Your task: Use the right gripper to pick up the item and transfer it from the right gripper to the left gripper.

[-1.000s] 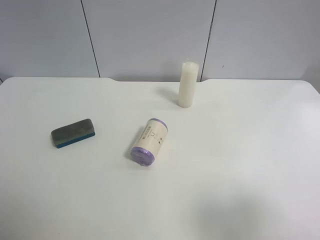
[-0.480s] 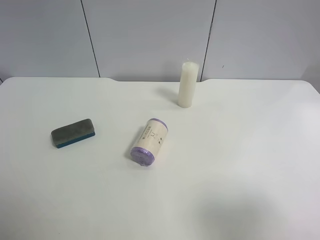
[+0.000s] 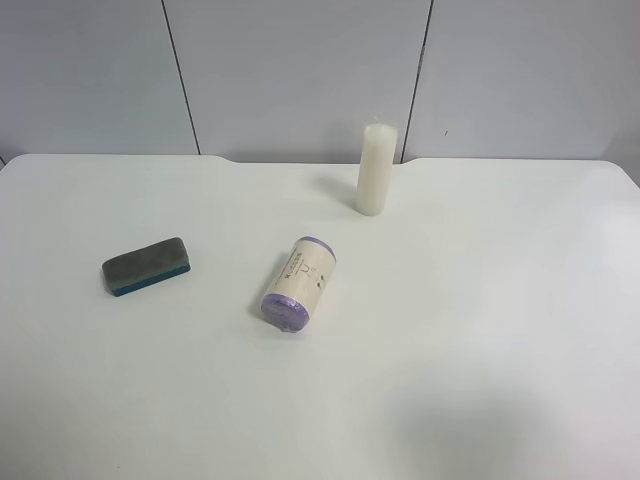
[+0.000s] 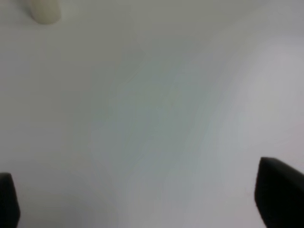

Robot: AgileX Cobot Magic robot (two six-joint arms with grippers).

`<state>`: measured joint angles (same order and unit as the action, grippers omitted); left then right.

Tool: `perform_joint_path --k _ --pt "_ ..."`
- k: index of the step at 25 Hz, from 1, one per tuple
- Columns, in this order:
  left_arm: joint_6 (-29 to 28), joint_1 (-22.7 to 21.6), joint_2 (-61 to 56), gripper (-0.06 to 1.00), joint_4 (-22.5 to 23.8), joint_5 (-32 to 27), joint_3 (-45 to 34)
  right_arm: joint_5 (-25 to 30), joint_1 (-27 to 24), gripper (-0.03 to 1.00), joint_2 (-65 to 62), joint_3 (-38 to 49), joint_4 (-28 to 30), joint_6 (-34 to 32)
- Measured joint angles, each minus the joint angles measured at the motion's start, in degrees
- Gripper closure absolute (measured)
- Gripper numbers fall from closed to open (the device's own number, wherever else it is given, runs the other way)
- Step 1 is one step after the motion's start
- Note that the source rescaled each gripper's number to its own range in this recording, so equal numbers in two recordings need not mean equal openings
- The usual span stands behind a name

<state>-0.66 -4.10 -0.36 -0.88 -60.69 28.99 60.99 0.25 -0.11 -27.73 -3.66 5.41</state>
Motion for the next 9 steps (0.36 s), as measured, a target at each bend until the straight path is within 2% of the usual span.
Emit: perform_joint_path --k 9 --pt "0.00 0.00 0.00 -0.05 0.00 0.00 0.00 0.00 0.00 -0.02 0.00 0.00 0.00 0.00"
